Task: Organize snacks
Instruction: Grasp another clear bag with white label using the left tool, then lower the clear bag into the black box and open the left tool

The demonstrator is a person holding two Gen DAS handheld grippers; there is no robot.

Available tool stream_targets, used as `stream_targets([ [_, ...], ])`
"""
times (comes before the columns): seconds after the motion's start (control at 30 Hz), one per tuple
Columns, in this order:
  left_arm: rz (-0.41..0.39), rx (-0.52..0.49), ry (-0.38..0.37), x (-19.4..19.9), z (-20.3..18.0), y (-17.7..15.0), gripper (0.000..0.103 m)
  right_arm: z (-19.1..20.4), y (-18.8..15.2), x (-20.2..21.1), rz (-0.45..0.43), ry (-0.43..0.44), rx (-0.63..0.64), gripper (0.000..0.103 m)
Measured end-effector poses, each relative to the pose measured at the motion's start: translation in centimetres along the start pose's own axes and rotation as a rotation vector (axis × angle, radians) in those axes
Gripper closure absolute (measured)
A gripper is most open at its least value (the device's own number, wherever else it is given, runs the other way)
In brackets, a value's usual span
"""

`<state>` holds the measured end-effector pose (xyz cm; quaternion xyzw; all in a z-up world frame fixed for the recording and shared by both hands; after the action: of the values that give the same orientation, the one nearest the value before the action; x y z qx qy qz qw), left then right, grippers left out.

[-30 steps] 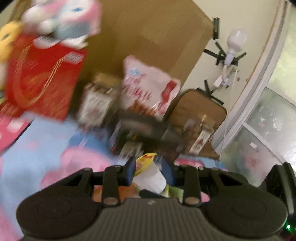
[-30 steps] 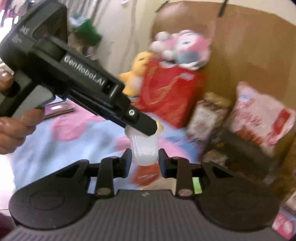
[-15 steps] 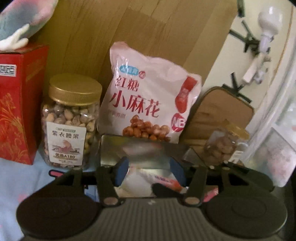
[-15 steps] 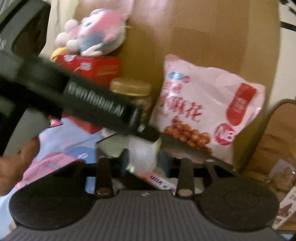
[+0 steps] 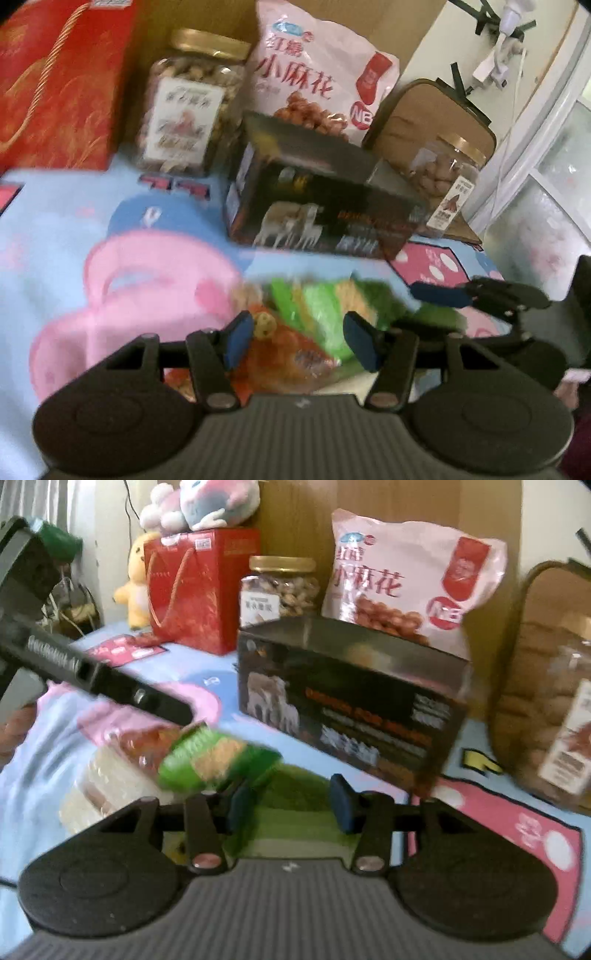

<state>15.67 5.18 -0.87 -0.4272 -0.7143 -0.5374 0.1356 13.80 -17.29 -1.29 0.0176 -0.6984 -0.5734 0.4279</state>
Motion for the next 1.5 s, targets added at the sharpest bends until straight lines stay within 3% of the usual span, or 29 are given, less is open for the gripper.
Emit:
stream_targets([
  [0.23,-0.027,0.082,-0.022,4.1,1.7,-2.7,0.048,1.5,-0.6,3.6,-0.072,0.023,-0.051,0.052],
  [0.43,-0.113,0.150,-0.089,8.3,1.7,-3.0,0.048,3.3,-1.2,4.4,-0.083,0.193,-0.155,0.050],
  [0.53,-0.088,0.148,-0.127,8.8,0.8,-4.3,0.046,4.8,-2.5,4.0,-0.047,0.237,-0.156,0.042],
  [0.63,-0.029,0.144,-0.153,8.0,0.0,-5.8,0.035,5.8,-3.1,3.3,0.005,0.252,-0.125,0.035],
  [0.67,-0.011,0.135,-0.153,7.4,-0.3,-6.1,0.034,6.1,-3.3,3.0,0.014,0.256,-0.109,0.025],
  [0.7,0.006,0.131,-0.145,6.9,-0.5,-6.4,0.034,6.6,-3.3,2.6,0.023,0.256,-0.085,0.018],
  [0.77,0.035,0.129,-0.137,5.6,-0.7,-6.8,0.036,7.5,-3.6,1.7,0.053,0.241,-0.033,0.014],
  [0.8,0.057,0.140,-0.133,4.7,-0.7,-7.1,0.047,8.0,-3.6,1.4,0.051,0.222,-0.004,0.014],
  [0.83,0.045,0.147,-0.135,4.6,-0.7,-7.3,0.047,8.8,-3.6,1.3,0.048,0.209,0.031,0.015],
  [0.87,0.042,0.144,-0.126,4.7,-0.8,-7.4,0.047,9.5,-3.6,1.4,0.044,0.212,0.058,0.026],
  [0.9,0.036,0.130,-0.103,4.8,-1.0,-7.3,0.048,10.5,-3.6,1.8,0.036,0.220,0.087,0.044],
  [1.0,0.004,0.094,-0.082,5.9,-1.5,-7.2,0.048,11.9,-3.9,2.6,0.017,0.150,0.154,0.061],
  [1.13,-0.058,0.073,-0.114,7.8,-2.6,-5.5,0.048,11.4,-2.9,4.6,-0.060,0.136,0.131,0.066],
  [1.27,-0.123,0.013,-0.123,7.8,-4.4,-1.0,0.048,10.0,-0.5,5.7,-0.164,0.074,0.142,0.066],
  [1.5,-0.206,-0.082,-0.106,1.9,-7.1,9.4,0.048,2.0,6.3,3.1,-0.255,-0.086,0.103,0.066],
])
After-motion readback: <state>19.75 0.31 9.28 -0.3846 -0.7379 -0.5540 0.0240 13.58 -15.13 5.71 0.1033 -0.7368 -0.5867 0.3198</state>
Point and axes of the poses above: each gripper's, at about its wrist camera, not at the fingertips, and x roughly against the way its jaws point, z to its left, y to its top, the point moved 3 cm from there along -x, roughly the way its jaws point, and after that the axes turned 3 degrees about y, right-handed, at the moved point
